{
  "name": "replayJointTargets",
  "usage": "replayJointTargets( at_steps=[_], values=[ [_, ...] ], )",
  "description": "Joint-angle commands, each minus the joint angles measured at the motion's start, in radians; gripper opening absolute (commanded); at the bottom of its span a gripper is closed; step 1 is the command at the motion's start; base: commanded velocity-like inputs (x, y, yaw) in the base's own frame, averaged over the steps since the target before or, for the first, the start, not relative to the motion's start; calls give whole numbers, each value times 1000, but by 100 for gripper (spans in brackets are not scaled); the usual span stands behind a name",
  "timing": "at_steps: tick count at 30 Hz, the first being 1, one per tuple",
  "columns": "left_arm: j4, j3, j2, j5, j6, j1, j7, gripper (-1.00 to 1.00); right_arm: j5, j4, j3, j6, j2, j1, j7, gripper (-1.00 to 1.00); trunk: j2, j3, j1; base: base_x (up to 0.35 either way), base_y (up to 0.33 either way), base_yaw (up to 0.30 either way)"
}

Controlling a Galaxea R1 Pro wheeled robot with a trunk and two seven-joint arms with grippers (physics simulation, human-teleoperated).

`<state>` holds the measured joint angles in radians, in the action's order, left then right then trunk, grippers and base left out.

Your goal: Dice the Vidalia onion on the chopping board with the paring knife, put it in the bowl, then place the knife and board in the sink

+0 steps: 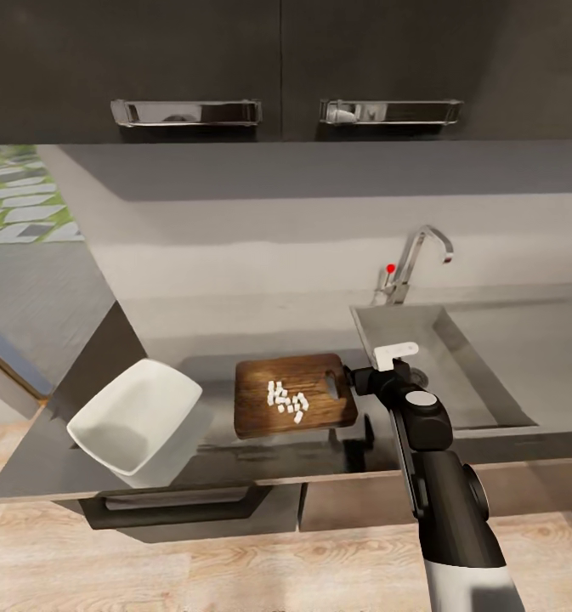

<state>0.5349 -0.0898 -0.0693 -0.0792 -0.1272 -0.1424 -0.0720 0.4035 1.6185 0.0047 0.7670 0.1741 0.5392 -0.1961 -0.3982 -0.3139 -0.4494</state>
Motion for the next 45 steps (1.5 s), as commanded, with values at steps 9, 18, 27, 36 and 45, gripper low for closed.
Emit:
replayJointTargets(
  at_steps=[9, 18, 27, 36, 45],
  values=[
    [1, -5, -1, -9, -1, 0, 0, 100, 11, 1, 0, 5, 0, 1, -8, 100, -2, -16, -1, 4, 45, 0],
    [0, -5, -1, -8, -2, 0, 0, 100, 11, 1, 0, 4, 0, 1, -8, 100, -2, -31, -1, 0, 3, 0],
    [-4, -5, -1, -8, -1, 0, 0, 100, 11, 1, 0, 5, 0, 1, -8, 100, -2, -46, -1, 0, -85, 0],
    [-6, -5, -1, -8, -1, 0, 0, 100, 11, 1, 0, 5, 0, 1, -8, 100, -2, -60, -1, 0, -1, 0],
    [-6, -5, -1, -8, -1, 0, 0, 100, 11, 1, 0, 5, 0, 1, -8, 100, -2, -75, -1, 100, 0, 0]
  ],
)
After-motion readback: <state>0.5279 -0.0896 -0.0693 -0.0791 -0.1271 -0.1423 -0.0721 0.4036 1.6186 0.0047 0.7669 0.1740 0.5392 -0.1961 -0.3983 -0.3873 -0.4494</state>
